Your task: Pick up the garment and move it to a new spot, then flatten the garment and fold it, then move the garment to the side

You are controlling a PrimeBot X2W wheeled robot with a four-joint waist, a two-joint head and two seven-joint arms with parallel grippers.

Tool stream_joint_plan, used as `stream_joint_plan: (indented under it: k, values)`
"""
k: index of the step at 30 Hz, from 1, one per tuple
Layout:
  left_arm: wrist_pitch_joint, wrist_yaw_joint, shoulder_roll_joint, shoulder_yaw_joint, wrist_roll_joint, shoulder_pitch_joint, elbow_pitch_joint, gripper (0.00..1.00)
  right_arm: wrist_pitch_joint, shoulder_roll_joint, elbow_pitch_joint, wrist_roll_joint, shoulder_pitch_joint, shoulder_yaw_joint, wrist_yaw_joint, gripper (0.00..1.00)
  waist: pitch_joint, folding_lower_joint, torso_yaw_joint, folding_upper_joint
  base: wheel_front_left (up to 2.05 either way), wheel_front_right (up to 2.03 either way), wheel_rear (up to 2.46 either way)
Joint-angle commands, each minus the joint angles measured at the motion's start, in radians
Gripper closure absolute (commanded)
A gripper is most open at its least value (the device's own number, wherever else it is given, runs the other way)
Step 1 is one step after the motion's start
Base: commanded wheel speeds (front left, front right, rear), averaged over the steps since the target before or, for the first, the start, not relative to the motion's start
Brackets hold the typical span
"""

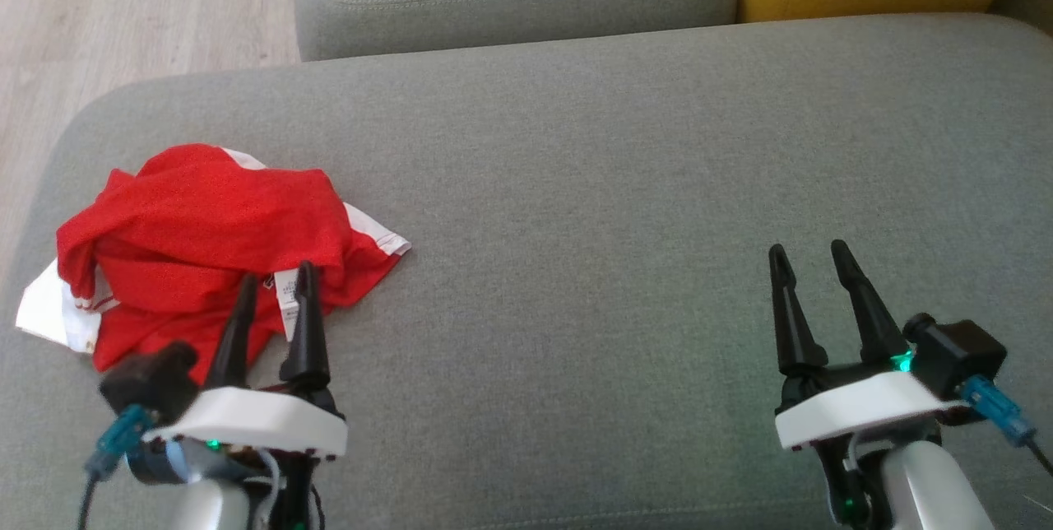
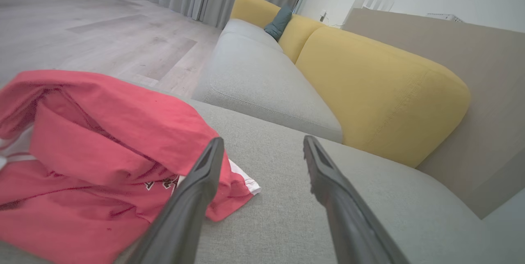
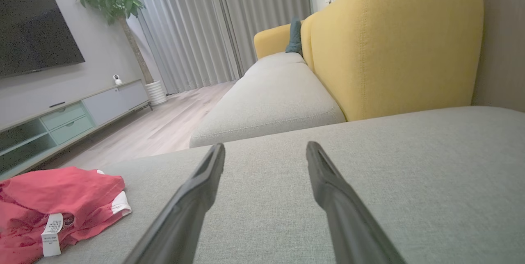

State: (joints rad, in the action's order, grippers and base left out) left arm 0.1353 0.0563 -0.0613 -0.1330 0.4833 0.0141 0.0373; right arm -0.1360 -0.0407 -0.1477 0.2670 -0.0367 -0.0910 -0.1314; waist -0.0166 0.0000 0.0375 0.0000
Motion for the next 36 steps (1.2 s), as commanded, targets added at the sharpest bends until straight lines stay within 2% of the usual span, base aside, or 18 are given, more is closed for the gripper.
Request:
stream_joint_plan:
  k: [1, 13, 18, 23, 28, 36]
  values:
    - [0.019, 0.02, -0.024, -0.001, -0.052, -0.055, -0.047, 0.0, -0.017, -0.007, 0.046, -0.051, -0.05, -0.023, 0.001, 0.0, 0.001, 0.0, 0.0, 0.0, 0.0, 0.0, 0.0]
    - [0.054, 0.111, -0.081, -0.099, -0.204, -0.064, -0.074, 0.0, -0.052, -0.008, 0.067, -0.213, -0.04, -0.043, 0.001, 0.0, 0.006, 0.0, 0.004, 0.0, 0.0, 0.0, 0.0]
    - [0.068, 0.135, -0.072, -0.099, -0.209, -0.059, -0.092, 0.0, -0.067, -0.008, 0.076, -0.255, -0.039, -0.045, 0.001, 0.0, 0.008, 0.0, 0.004, 0.0, 0.0, 0.0, 0.0]
    - [0.083, 0.115, -0.04, -0.051, -0.196, -0.04, -0.107, 0.0, -0.082, -0.008, 0.078, -0.233, -0.027, -0.039, 0.001, 0.0, 0.012, 0.0, 0.002, 0.0, 0.0, 0.0, 0.0]
    - [0.098, 0.07, -0.013, -0.018, -0.217, -0.018, -0.11, 0.0, -0.097, -0.009, 0.045, -0.174, -0.018, -0.041, 0.001, 0.0, 0.018, 0.0, -0.001, 0.0, 0.0, 0.0, 0.0]
    - [0.118, 0.003, 0.009, 0.007, -0.247, 0.005, -0.071, 0.0, -0.117, -0.009, 0.005, -0.161, -0.02, -0.053, 0.001, 0.0, 0.024, 0.0, -0.003, 0.0, 0.0, 0.0, 0.0]
